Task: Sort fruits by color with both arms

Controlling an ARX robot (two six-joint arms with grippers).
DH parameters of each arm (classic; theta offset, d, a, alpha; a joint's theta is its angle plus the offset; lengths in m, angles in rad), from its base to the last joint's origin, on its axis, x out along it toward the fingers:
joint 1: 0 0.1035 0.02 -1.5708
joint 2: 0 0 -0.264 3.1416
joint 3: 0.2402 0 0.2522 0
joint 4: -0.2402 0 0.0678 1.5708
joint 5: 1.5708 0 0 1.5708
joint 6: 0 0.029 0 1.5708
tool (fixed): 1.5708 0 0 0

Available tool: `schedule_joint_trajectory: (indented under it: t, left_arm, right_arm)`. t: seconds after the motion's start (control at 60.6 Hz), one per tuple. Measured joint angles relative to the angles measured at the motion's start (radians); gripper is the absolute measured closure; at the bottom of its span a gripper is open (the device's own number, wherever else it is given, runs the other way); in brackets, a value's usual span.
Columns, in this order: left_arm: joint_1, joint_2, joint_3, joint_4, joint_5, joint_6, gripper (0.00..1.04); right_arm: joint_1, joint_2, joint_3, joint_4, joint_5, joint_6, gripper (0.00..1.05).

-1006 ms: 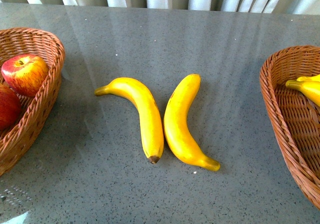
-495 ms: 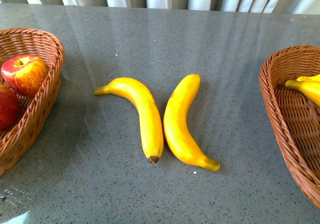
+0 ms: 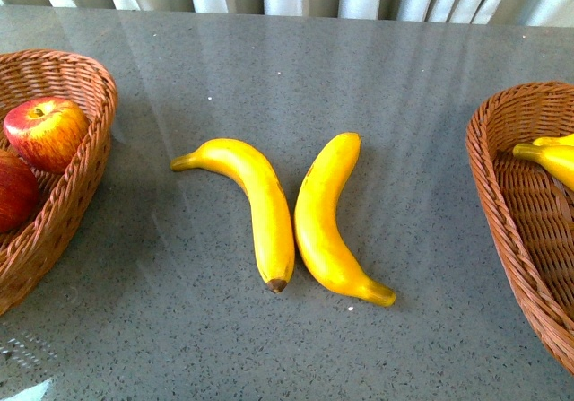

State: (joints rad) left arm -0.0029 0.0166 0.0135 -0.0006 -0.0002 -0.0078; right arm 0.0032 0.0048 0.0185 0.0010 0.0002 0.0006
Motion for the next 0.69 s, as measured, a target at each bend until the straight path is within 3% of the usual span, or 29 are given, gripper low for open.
schedule_joint_trajectory:
  t: [0.264,0.363,0.396,0.445,0.462,0.495,0.693]
  left_arm:
    - [0.000,0.000,0.000,0.000,0.000,0.000,0.08]
    - [0.000,0.000,0.000,0.000,0.000,0.002,0.10]
    - [0.000,0.000,0.000,0.000,0.000,0.002,0.09]
    - [0.000,0.000,0.000,0.000,0.002,0.003,0.09]
    - [0.000,0.000,0.000,0.000,0.001,0.003,0.09]
    - [0.000,0.000,0.000,0.000,0.001,0.003,0.09]
    - [0.000,0.000,0.000,0.000,0.001,0.003,0.09]
  right_arm:
    - [0.000,0.000,0.000,0.000,0.000,0.000,0.09]
    - [-0.002,0.003,0.002,-0.003,-0.007,0.000,0.09]
    - [-0.028,0.044,0.032,-0.085,-0.103,-0.014,0.09]
    - [-0.076,0.268,0.169,-0.365,-0.336,-0.010,0.09]
    - [-0.064,0.366,0.217,-0.442,-0.410,0.007,0.09]
    - [-0.017,0.493,0.266,-0.473,-0.461,0.022,0.09]
    - [0.144,0.857,0.386,-0.218,-0.322,-0.027,0.09]
